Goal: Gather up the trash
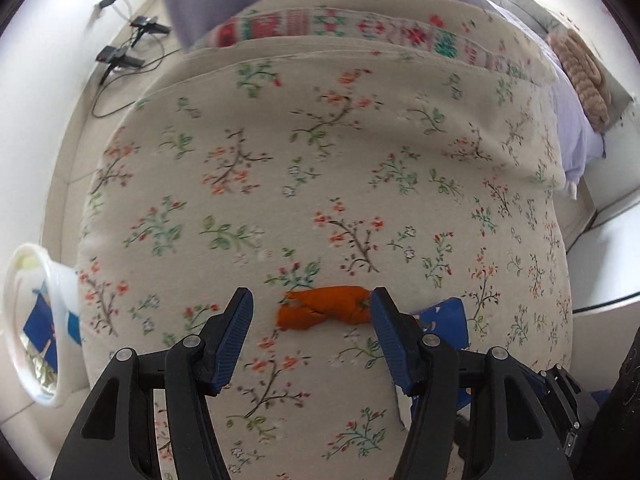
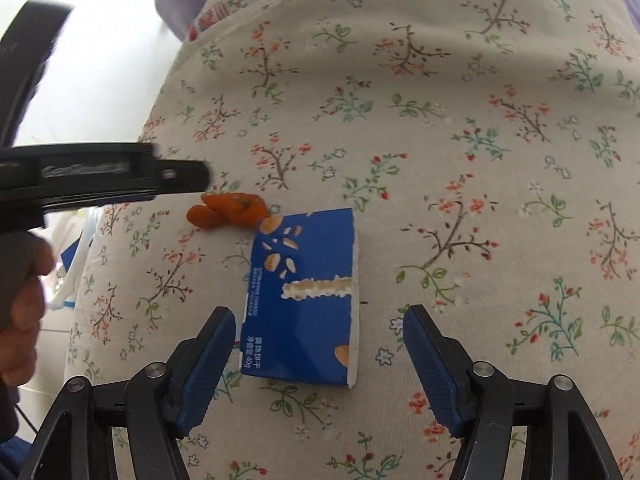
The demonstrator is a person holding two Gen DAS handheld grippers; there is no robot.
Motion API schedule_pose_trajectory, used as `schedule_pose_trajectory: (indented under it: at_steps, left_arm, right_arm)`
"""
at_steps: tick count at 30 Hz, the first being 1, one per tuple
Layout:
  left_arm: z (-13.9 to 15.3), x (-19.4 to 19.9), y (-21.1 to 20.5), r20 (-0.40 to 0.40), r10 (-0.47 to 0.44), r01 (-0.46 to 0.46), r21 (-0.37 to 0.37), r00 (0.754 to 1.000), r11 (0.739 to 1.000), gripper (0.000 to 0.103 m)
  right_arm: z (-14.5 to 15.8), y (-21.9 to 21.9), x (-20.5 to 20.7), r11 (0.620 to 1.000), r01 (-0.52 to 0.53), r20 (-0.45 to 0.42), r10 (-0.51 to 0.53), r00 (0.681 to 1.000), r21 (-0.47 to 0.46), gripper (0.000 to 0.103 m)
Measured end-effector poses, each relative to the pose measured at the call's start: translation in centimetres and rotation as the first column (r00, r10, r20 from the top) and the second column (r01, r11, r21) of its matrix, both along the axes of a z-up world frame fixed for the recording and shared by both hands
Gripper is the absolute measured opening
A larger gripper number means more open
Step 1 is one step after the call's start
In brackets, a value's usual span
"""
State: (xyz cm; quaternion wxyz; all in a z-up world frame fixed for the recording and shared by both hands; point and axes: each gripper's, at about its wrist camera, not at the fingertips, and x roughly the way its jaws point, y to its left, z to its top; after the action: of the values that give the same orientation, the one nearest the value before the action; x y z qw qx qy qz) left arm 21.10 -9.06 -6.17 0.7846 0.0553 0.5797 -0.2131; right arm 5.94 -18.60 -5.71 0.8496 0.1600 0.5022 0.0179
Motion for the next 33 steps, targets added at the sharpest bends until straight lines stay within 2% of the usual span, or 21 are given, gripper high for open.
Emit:
schedule_pose_trajectory:
  at_steps: [3, 5, 11, 14, 18, 20, 21, 25, 29, 33]
  left_arm:
    - [-1.3, 0.2, -1.0, 0.002, -0.032, 0.031, 0.057, 0.999, 0.998, 0.069]
    - [-2.4, 0.6, -1.3, -0.005, -0.018, 0.019, 0.087, 1.0, 0.996, 0.069]
    - [-2.8, 1.6, -0.4, -0.029, 0.033, -0.033, 0.003, 0.999, 0.999, 0.069]
    - [-2.9, 1.6, -0.7, -0.034, 0.012, -0.014, -0.048, 0.999, 0.999, 0.043]
    - [-2.7, 1.4, -0.9, -0.019, 0.02, -0.021, -0.043, 1.0, 0.999, 0.034]
    - [-2.4, 1.4, -0.5, -0.03, 0.043, -0.045, -0.064, 0.999, 0.997, 0.027]
    - [-2.0, 1.1, -0.4, -0.028, 0.053, -0.055, -0.074, 0.998, 0.996, 0.017]
    - [-0.4, 1.0, 1.0, -0.02, 0.082, -0.083, -0.101, 0.996, 0.991, 0.014]
    - [-0.2, 0.6, 1.9, -0.025, 0.098, -0.101, -0.115, 0.995, 0.988, 0.012]
    - [0.8, 0.7, 3.8, -0.027, 0.124, -0.127, -0.145, 0.992, 0.981, 0.012]
  right_arm:
    - [-0.5, 0.9, 0.1, 0.999, -0.033, -0.01, 0.033, 0.999, -0.004, 0.074]
    - [-0.8, 1.4, 0.2, 0.999, -0.043, -0.017, 0.043, 0.999, -0.029, 0.074]
    - [-1.4, 2.1, 0.6, 0.996, -0.046, -0.029, 0.044, 0.999, -0.078, 0.074]
    - [-1.7, 1.7, 0.8, 0.995, -0.035, -0.035, 0.032, 0.999, -0.098, 0.074]
    - [-2.0, 1.3, 0.6, 0.995, -0.028, -0.037, 0.025, 0.999, -0.091, 0.071]
    - [-2.0, 1.3, 0.6, 0.997, -0.042, -0.029, 0.04, 0.999, -0.072, 0.056]
    - [-1.9, 1.2, 0.3, 0.997, -0.048, -0.028, 0.046, 0.999, -0.065, 0.053]
    - [-1.6, 1.3, 0.2, 0.995, -0.053, -0.008, 0.053, 0.999, -0.082, 0.036]
    - [-1.0, 1.3, 0.1, 0.997, -0.054, 0.021, 0.055, 0.998, -0.062, 0.017]
    - [0.0, 1.9, -0.3, 0.996, -0.077, 0.064, 0.08, 0.995, -0.045, 0.009]
